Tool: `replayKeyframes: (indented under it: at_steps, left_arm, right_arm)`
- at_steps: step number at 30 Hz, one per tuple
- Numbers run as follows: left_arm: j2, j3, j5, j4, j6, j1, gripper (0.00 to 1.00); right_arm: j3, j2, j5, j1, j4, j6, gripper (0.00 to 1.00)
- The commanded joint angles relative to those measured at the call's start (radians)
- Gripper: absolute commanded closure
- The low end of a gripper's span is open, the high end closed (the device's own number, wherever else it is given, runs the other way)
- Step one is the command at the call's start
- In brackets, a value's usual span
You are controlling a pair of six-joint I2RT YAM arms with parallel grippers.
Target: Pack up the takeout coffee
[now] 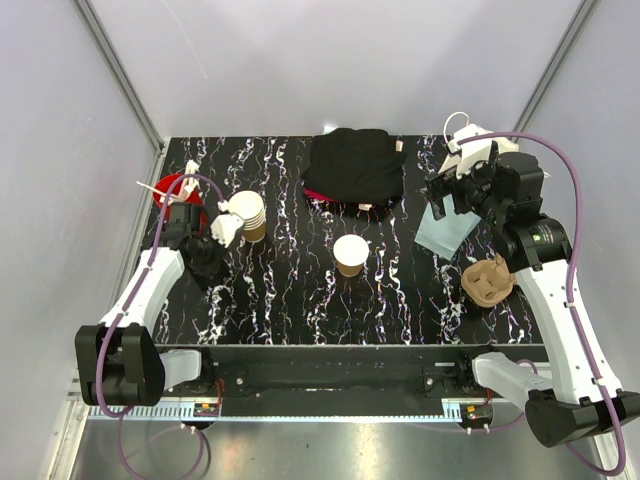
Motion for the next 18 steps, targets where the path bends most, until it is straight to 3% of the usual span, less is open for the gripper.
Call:
replayKeyframes:
  at_steps: [1,10,18]
  left_arm:
    - [-0.029,0.017,0.022,0.032,-0.01,0.006,0.88]
    - [-0.023,0.017,0.014,0.03,-0.013,0.006,0.78]
    - [-0.021,0.026,0.019,0.032,-0.016,0.006,0.78]
  right_arm:
    - [-0.001,-0.009,-0.013,-0.005,0.041,0.011,0.0]
    - [-0.001,-0.008,-0.015,-0.005,0.041,0.01,0.0]
    - [0.002,-0.006,-0.017,-0.003,0.041,0.013,0.0]
